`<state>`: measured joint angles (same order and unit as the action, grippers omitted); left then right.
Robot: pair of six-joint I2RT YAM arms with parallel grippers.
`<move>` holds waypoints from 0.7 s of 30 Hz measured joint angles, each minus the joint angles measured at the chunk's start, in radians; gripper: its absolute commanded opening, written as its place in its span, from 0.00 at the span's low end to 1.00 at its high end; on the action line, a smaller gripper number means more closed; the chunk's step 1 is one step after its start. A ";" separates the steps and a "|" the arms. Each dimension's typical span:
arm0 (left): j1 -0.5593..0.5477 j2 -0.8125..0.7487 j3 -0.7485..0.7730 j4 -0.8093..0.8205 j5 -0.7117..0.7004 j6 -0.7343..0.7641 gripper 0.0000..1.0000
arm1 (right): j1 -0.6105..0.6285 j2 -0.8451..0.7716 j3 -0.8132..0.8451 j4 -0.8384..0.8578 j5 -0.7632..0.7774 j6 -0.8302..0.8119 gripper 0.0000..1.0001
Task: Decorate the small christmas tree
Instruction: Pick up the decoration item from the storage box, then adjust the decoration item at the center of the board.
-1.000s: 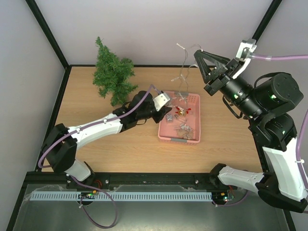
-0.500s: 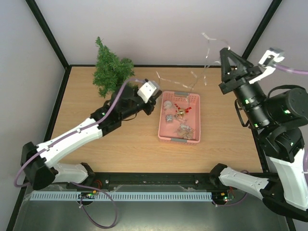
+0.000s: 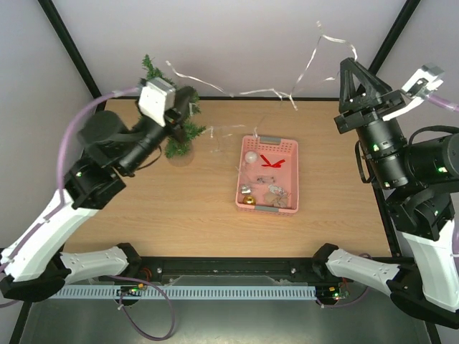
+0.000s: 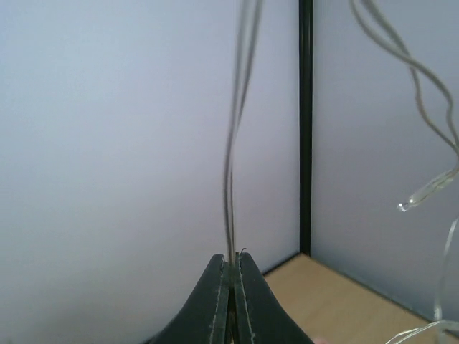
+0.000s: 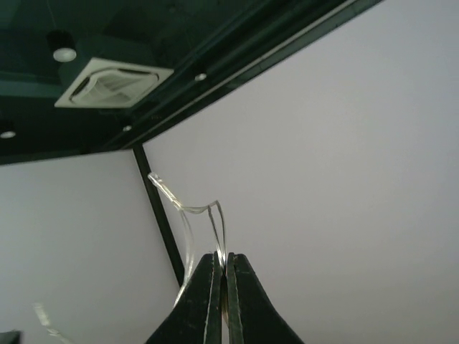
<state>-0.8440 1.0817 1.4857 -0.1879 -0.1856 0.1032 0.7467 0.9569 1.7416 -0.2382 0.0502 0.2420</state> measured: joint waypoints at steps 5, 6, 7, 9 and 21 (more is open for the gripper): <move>0.000 -0.013 0.162 -0.056 -0.005 0.018 0.02 | 0.000 0.003 0.014 0.101 0.037 -0.018 0.02; 0.000 -0.018 0.182 -0.063 -0.005 0.022 0.02 | 0.000 0.006 0.024 0.117 0.037 -0.021 0.02; 0.000 -0.023 0.198 -0.069 -0.005 0.026 0.02 | 0.000 0.011 0.042 0.137 0.034 -0.025 0.02; 0.000 -0.038 0.228 -0.077 -0.005 0.039 0.02 | 0.000 0.023 0.078 0.174 0.020 -0.032 0.02; 0.000 -0.107 0.306 -0.169 -0.161 0.085 0.02 | 0.000 0.085 0.107 0.310 -0.180 0.065 0.02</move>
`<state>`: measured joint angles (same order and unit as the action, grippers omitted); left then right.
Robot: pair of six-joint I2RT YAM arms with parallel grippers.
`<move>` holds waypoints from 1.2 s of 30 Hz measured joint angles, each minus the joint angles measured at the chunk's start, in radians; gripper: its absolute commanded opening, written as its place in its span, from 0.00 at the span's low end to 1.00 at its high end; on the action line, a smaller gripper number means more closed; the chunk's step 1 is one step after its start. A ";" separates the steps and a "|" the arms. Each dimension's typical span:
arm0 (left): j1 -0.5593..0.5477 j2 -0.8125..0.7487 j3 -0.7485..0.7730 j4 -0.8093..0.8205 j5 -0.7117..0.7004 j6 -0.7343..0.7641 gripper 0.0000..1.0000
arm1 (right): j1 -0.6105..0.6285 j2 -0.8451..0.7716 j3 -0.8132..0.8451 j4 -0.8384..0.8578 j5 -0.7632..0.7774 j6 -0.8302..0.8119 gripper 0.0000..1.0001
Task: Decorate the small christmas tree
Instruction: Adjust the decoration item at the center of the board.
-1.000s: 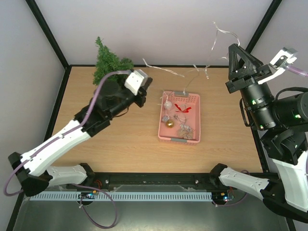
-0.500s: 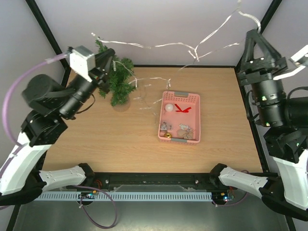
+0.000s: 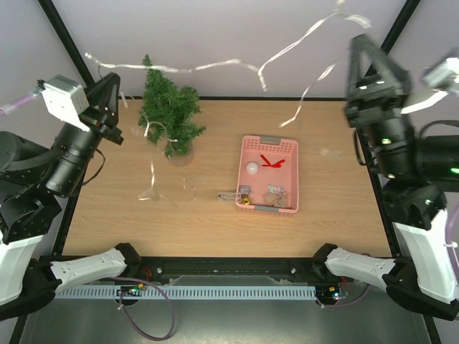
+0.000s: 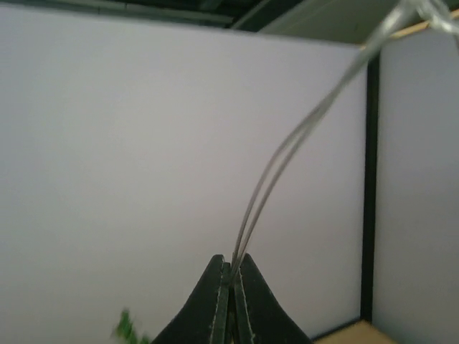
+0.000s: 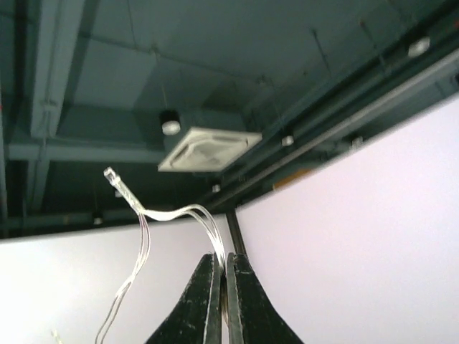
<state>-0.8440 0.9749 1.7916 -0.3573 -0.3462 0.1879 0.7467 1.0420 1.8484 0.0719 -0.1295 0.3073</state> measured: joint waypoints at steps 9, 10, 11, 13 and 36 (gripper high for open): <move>0.000 -0.133 -0.436 -0.178 -0.127 -0.236 0.02 | 0.000 0.011 -0.350 -0.135 -0.053 0.040 0.02; 0.000 -0.140 -0.493 -0.199 -0.136 -0.280 0.02 | 0.000 0.021 -0.378 -0.153 -0.053 0.037 0.02; 0.000 -0.146 -0.549 -0.221 -0.142 -0.320 0.02 | 0.000 0.027 -0.401 -0.168 -0.052 0.033 0.02; 0.000 -0.154 -0.637 -0.270 -0.146 -0.396 0.03 | 0.000 0.037 -0.457 -0.204 -0.045 0.017 0.02; 0.000 -0.211 -0.747 -0.142 0.382 -0.348 0.66 | 0.000 -0.061 -0.687 -0.085 -0.333 -0.450 0.02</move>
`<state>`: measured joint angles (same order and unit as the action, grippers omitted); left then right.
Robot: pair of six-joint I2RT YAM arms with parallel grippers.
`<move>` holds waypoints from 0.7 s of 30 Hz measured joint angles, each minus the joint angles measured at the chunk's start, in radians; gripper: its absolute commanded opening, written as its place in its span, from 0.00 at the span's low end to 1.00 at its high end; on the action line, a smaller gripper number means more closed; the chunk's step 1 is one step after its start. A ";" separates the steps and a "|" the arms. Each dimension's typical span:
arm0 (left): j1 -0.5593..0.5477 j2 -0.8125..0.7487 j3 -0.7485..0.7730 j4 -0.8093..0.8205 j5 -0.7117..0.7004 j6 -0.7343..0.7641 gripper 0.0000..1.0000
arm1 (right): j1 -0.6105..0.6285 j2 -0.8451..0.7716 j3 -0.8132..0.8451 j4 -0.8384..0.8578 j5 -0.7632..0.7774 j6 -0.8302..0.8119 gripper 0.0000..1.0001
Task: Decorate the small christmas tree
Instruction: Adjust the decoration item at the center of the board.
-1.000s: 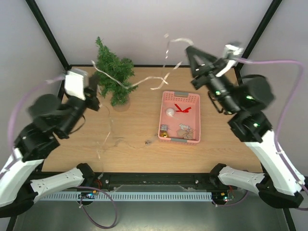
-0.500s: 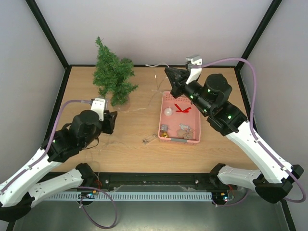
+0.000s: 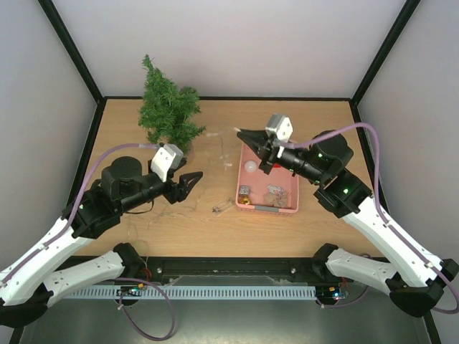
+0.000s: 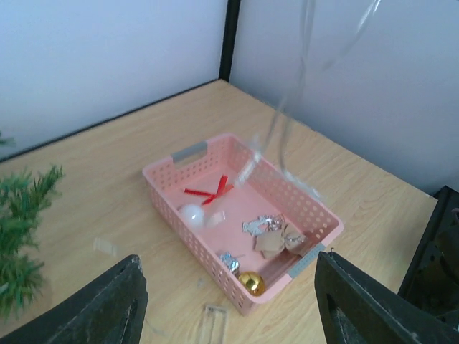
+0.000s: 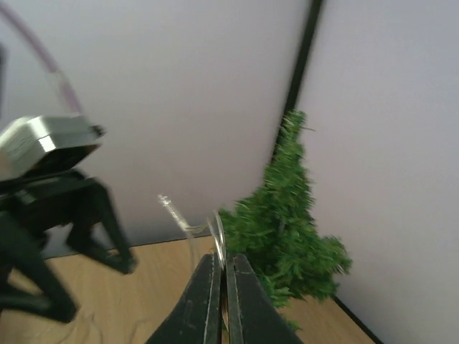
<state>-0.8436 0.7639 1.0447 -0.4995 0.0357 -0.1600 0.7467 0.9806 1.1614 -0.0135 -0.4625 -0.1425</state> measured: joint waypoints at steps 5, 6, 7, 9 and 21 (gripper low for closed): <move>0.000 0.007 0.026 0.053 0.045 0.082 0.66 | 0.000 -0.032 -0.017 -0.007 -0.219 -0.163 0.02; 0.000 0.007 0.031 0.065 0.057 0.097 0.66 | 0.000 -0.033 -0.017 -0.010 -0.255 -0.192 0.02; 0.000 0.007 0.035 0.074 0.070 0.110 0.66 | 0.000 -0.033 -0.017 -0.015 -0.293 -0.219 0.02; 0.000 0.007 0.035 0.097 0.107 0.135 0.66 | 0.000 -0.034 -0.018 -0.028 -0.360 -0.263 0.02; 0.000 0.095 0.048 0.135 0.408 0.198 0.66 | 0.000 -0.052 -0.035 0.000 -0.582 -0.317 0.02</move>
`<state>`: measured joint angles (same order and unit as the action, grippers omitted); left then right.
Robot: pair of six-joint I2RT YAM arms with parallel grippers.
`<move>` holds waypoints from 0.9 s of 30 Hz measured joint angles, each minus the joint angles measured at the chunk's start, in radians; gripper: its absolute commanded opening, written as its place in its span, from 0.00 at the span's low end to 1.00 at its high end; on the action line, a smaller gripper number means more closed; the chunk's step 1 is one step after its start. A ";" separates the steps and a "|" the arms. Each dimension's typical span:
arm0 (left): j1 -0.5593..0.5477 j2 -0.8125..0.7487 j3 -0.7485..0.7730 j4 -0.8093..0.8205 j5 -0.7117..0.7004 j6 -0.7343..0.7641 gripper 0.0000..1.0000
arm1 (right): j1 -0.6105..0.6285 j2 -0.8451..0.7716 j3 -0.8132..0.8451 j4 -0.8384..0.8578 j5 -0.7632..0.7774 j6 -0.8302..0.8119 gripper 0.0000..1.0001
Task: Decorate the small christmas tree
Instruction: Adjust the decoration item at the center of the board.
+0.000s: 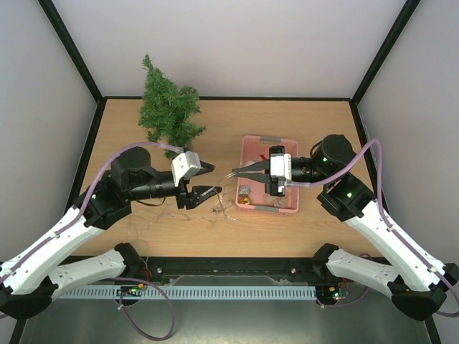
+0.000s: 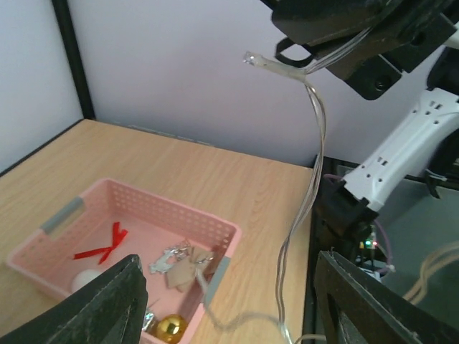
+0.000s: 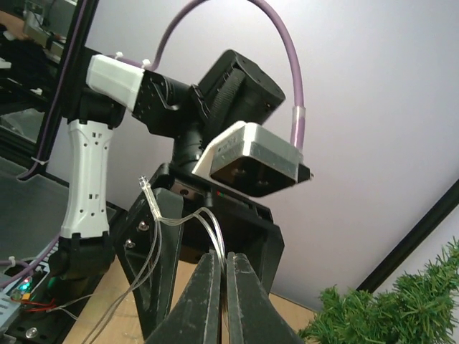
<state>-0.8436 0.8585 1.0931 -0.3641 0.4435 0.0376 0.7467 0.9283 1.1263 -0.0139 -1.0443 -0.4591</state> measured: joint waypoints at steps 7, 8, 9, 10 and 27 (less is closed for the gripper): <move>0.000 0.024 -0.011 0.062 0.116 -0.019 0.66 | 0.000 0.002 -0.006 0.046 -0.037 0.032 0.02; 0.000 0.024 -0.015 0.075 0.130 -0.023 0.66 | 0.000 0.002 -0.006 0.051 -0.039 0.036 0.02; 0.000 0.024 -0.020 0.090 0.142 -0.024 0.66 | 0.000 0.003 -0.006 0.054 -0.041 0.038 0.02; 0.000 0.025 -0.023 0.097 0.148 -0.027 0.65 | 0.000 0.003 -0.008 0.060 -0.042 0.041 0.02; 0.000 0.083 -0.036 0.159 0.159 -0.049 0.03 | 0.000 0.018 -0.036 0.139 -0.020 0.096 0.30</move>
<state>-0.8440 0.9417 1.0569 -0.2047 0.6025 -0.0116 0.7467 0.9459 1.0901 0.1249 -1.0645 -0.3630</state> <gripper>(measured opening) 0.063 0.149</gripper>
